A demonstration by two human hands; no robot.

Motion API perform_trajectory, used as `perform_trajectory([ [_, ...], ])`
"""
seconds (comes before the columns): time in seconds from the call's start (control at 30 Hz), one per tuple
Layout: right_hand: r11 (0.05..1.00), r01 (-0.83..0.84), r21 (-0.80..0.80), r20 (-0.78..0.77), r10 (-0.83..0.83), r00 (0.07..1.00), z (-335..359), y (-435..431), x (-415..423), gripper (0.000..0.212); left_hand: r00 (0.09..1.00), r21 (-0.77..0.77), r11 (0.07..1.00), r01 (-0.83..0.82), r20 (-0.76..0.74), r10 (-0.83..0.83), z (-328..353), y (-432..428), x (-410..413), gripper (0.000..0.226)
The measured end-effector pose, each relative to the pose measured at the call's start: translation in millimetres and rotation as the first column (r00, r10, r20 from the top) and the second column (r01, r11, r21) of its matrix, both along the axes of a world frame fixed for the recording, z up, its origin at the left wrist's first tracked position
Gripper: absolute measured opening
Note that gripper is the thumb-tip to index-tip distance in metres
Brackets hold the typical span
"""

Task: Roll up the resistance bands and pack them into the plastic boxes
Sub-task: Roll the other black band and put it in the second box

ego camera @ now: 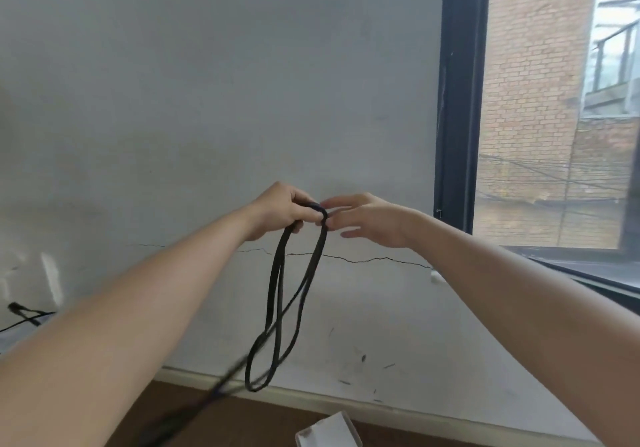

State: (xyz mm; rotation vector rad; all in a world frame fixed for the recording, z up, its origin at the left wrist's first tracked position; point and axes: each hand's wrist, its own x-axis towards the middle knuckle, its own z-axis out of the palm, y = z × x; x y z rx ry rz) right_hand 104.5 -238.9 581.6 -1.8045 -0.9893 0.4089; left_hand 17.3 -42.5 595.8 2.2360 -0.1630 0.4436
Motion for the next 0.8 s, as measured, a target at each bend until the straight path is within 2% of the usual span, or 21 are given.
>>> perform_trajectory([
  [0.1,0.998,-0.008,0.07,0.033,0.006,0.999,-1,10,-9,0.025,1.0,0.015,1.0,0.012,-0.009,-0.012,11,3,-9,0.013],
  [0.23,0.986,0.032,0.164,0.031,-0.038,0.999,1,23,-12,0.015,0.999,0.003,1.0,-0.003,0.032,0.003,13,15,-21,0.015],
  [0.3,0.991,0.06,0.123,0.082,-0.071,0.994,3,26,-14,0.017,0.999,0.005,1.0,-0.018,0.036,0.018,10,22,-25,0.016],
  [0.47,1.0,0.024,0.012,0.136,-0.025,0.99,2,30,-20,0.022,0.998,0.005,0.999,-0.033,0.055,0.033,-2,33,-31,0.013],
  [0.6,0.992,0.107,-0.061,0.268,-0.087,0.96,-7,29,-24,0.018,0.986,-0.105,0.991,-0.086,0.135,0.1,-10,41,-27,0.015],
  [0.8,0.977,0.107,-0.186,0.256,-0.057,0.965,-21,23,-21,0.018,0.973,-0.184,0.975,-0.122,0.173,0.154,-21,38,-16,0.018],
])
